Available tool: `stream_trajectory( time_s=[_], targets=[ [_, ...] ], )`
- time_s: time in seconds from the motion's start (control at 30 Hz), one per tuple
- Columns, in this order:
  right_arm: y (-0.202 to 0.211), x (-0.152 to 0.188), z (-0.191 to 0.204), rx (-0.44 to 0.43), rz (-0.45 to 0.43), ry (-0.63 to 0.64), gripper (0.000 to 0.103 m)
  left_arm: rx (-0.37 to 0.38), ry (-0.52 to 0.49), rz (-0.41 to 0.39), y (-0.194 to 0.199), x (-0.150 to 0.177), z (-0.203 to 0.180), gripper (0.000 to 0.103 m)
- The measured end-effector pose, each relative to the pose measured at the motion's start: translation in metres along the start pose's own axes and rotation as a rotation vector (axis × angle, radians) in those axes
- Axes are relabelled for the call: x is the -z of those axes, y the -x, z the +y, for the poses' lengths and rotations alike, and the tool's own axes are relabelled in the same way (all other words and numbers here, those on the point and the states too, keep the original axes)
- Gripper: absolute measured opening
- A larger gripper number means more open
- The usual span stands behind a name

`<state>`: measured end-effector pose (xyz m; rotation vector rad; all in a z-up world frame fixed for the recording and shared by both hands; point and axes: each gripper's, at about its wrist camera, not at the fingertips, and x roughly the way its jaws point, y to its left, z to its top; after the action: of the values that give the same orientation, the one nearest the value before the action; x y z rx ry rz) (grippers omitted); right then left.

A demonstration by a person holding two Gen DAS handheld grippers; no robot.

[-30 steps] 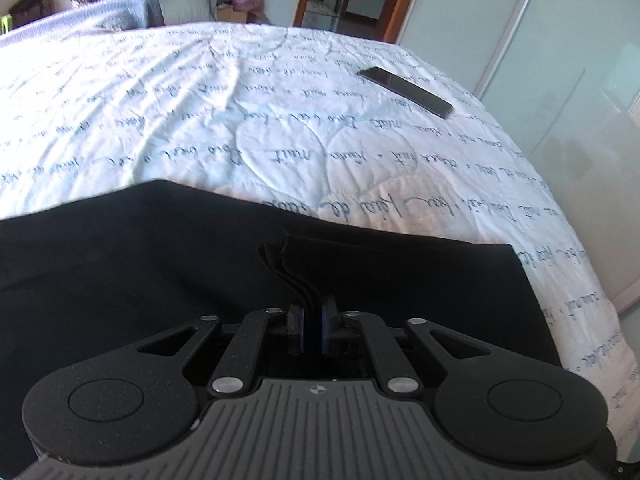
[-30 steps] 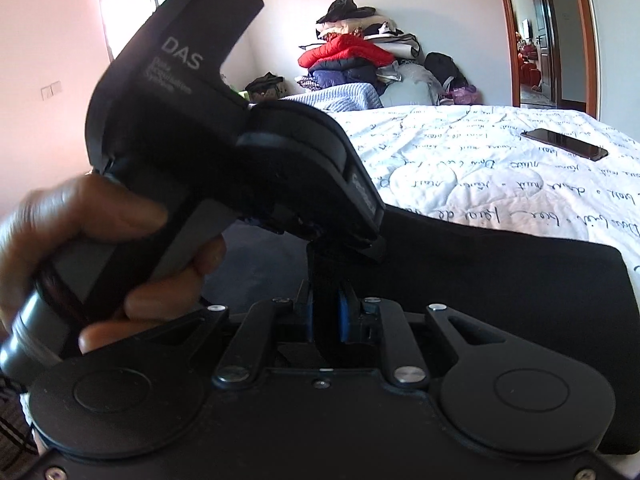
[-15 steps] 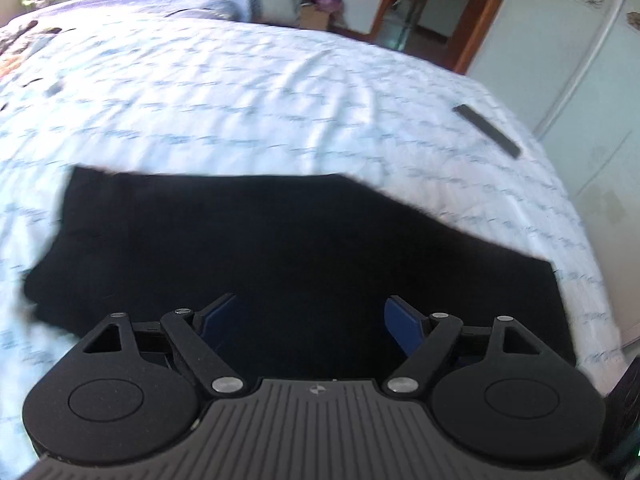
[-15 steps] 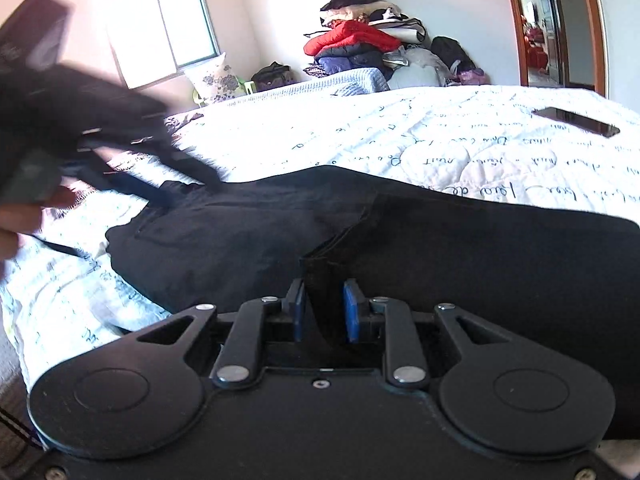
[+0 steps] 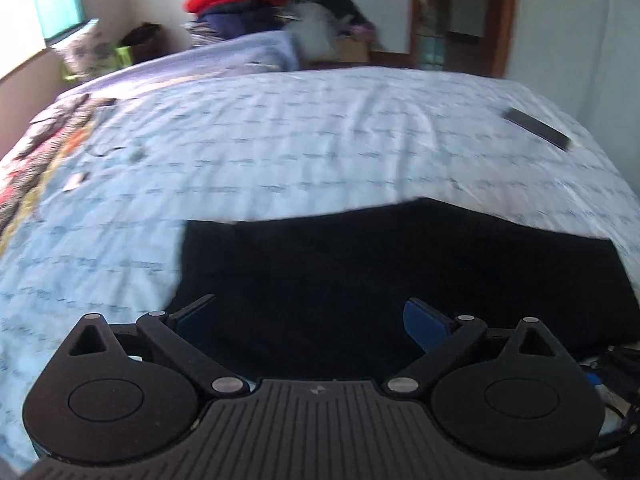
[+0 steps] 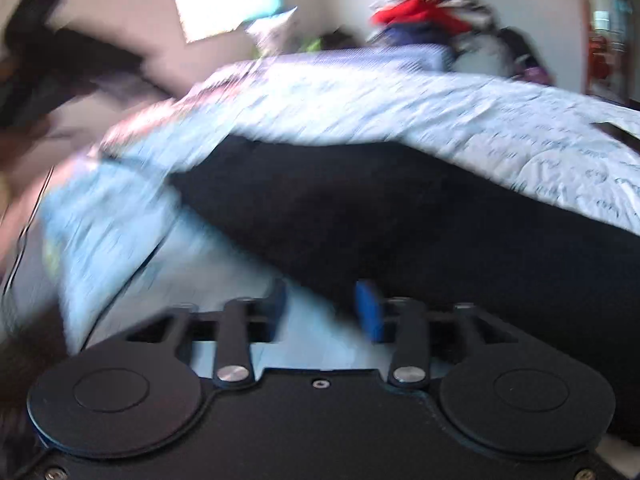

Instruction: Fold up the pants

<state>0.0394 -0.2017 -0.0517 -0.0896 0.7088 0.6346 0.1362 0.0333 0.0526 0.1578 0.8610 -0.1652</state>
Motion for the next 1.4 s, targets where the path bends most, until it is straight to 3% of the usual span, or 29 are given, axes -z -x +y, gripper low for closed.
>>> stream_trajectory(
  time_s=[0.1,0.17,0.2,0.3,0.33,0.37,0.43,0.47,0.57,0.63,0.7,0.73,0.77,0.9,1.0,1.07,1.13,1.23,1.27,1.33,1.4],
  targets=[
    [0.019,0.022,0.024,-0.062,0.100,0.098,0.068,0.116,-0.110,0.003,-0.027,0.005,-0.055,0.095],
    [0.039,0.029,0.025,-0.062,0.099,0.106,0.066,0.125,-0.149,-0.013,-0.043,0.003,-0.086,0.094],
    [0.048,0.028,0.019,-0.012,0.081,0.079,0.065,0.130,-0.149,-0.027,-0.049,0.002,-0.098,0.093],
    [0.069,0.021,-0.016,0.287,-0.016,-0.034,0.066,0.154,-0.131,-0.078,-0.068,0.002,-0.122,0.093],
    [0.071,0.019,-0.030,0.384,-0.040,-0.075,0.062,0.146,-0.149,-0.093,-0.072,0.002,-0.131,0.093],
    [0.070,0.019,-0.044,0.456,-0.052,-0.106,0.049,0.137,-0.177,-0.105,-0.077,0.003,-0.139,0.093],
    [0.064,0.020,-0.065,0.516,-0.058,-0.150,0.036,0.091,-0.235,-0.097,-0.083,0.012,-0.155,0.088],
    [0.061,0.021,-0.073,0.524,-0.054,-0.167,0.036,0.089,-0.244,-0.090,-0.088,0.014,-0.159,0.085],
    [0.046,0.031,-0.083,0.527,0.037,-0.144,0.035,0.117,-0.254,-0.035,-0.101,0.024,-0.157,0.086],
    [0.055,0.034,-0.087,0.495,0.000,-0.182,0.035,0.135,-0.239,-0.041,-0.100,0.027,-0.151,0.087],
    [0.073,0.038,-0.103,0.446,-0.080,-0.293,0.038,0.147,-0.216,-0.036,-0.094,0.022,-0.146,0.084],
    [0.079,0.040,-0.113,0.442,-0.116,-0.355,0.046,0.158,-0.200,-0.041,-0.092,0.019,-0.145,0.084],
    [0.083,0.044,-0.126,0.421,-0.142,-0.418,0.046,0.175,-0.187,-0.051,-0.089,0.015,-0.146,0.086],
    [0.081,0.077,-0.169,0.211,-0.193,-0.701,0.046,0.188,-0.194,-0.060,-0.087,0.012,-0.161,0.088],
    [0.082,0.087,-0.160,0.136,-0.213,-0.721,0.035,0.143,-0.228,-0.054,-0.095,0.017,-0.175,0.087],
    [0.084,0.086,-0.151,0.169,-0.191,-0.681,0.017,0.146,-0.223,-0.050,-0.099,0.020,-0.178,0.088],
    [0.090,0.081,-0.144,0.197,-0.198,-0.646,0.012,0.149,-0.209,-0.050,-0.100,0.020,-0.177,0.088],
    [0.087,0.062,-0.135,0.300,-0.158,-0.533,0.014,0.125,-0.196,-0.057,-0.101,0.017,-0.176,0.088],
    [0.085,0.056,-0.135,0.357,-0.162,-0.494,0.034,0.120,-0.190,-0.057,-0.101,0.016,-0.175,0.087],
    [0.083,0.045,-0.148,0.440,-0.197,-0.471,0.058,0.122,-0.182,-0.058,-0.101,0.010,-0.174,0.088],
    [0.074,0.035,-0.169,0.410,-0.233,-0.517,0.057,0.117,-0.184,-0.050,-0.103,0.004,-0.175,0.088]
  ],
)
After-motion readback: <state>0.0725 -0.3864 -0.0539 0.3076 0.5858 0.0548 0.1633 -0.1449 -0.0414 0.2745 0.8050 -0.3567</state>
